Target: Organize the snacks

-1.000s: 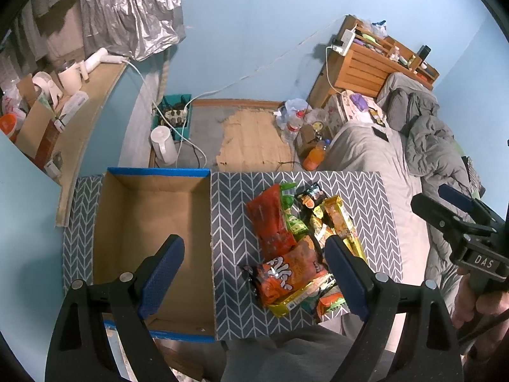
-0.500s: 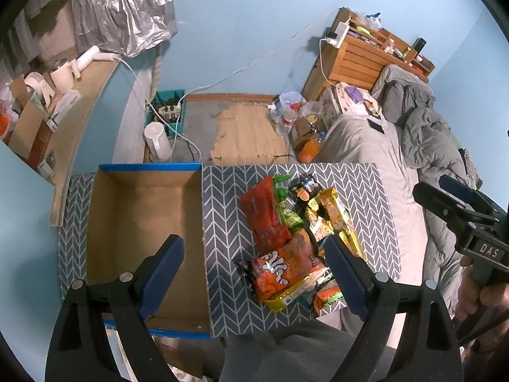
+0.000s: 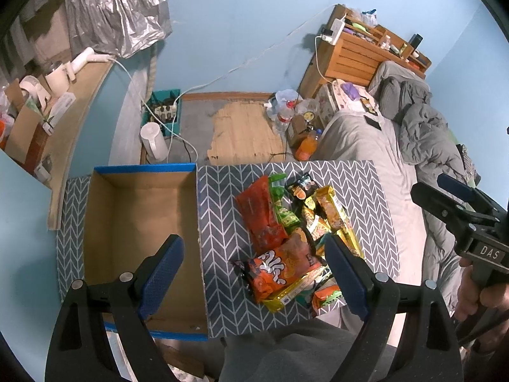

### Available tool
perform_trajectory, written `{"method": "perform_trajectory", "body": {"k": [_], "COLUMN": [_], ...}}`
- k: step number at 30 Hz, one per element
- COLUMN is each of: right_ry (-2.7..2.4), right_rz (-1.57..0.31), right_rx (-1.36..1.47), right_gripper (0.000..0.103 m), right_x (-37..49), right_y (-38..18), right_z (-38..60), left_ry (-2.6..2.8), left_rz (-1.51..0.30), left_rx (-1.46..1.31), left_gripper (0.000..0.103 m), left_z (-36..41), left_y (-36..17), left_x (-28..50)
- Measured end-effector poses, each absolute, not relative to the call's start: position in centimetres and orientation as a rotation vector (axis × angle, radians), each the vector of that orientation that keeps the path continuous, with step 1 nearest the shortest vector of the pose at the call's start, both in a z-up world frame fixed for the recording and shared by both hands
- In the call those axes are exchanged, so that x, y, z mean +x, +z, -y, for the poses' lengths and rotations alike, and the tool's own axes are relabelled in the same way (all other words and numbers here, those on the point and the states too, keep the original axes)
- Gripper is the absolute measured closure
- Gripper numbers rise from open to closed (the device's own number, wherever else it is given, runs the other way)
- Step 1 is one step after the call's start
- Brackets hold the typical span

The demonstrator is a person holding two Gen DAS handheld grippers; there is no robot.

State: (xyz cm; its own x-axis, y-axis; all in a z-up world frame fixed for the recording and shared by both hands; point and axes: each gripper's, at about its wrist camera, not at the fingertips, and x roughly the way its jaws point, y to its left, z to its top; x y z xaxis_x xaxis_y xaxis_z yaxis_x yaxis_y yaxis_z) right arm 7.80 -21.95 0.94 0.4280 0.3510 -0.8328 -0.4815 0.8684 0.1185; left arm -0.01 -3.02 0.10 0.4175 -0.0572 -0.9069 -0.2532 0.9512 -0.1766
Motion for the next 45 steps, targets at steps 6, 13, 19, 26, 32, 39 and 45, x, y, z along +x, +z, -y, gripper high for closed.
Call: {"method": "perform_trajectory", "body": {"k": [6, 13, 19, 26, 32, 39, 45], "right_ry": [0.525, 0.527, 0.528, 0.528, 0.522, 0.504, 0.511], "right_rz": [-1.004, -1.005, -1.007, -1.01, -1.011, -1.052, -1.076], "right_rx": [-0.145, -0.146, -0.149, -0.145, -0.148, -0.179, -0.219], "right_gripper": [0.003, 0.002, 0.003, 0.003, 0.003, 0.003, 0.003], "right_x": [7.6, 7.7, 7.7, 7.7, 7.6, 8.5, 10.3], "right_y": [0.6, 0.6, 0.5, 0.5, 0.0, -2.3, -3.7], "right_z": [22.0, 21.9, 21.9, 21.9, 21.9, 22.6, 24.0], "left_ry": [0.122, 0.122, 0.117, 0.113, 0.109, 0.092, 0.05], "left_rz": [-1.145, -1.144, -1.143, -1.144, -1.143, -1.133, -1.138], "left_rx": [-0.307, -0.307, -0.307, -0.312, -0.31, -0.254, -0.2], "left_gripper": [0.012, 0.012, 0.012, 0.012, 0.012, 0.012, 0.012], "left_z": [3.0, 3.0, 3.3, 3.4, 3.6, 3.7, 4.0], "left_y": [-0.2, -0.3, -0.5, -0.6, -0.8, -1.2, -2.7], "left_x": [0.1, 0.0, 0.1, 0.3, 0.6, 1.8, 2.9]}}
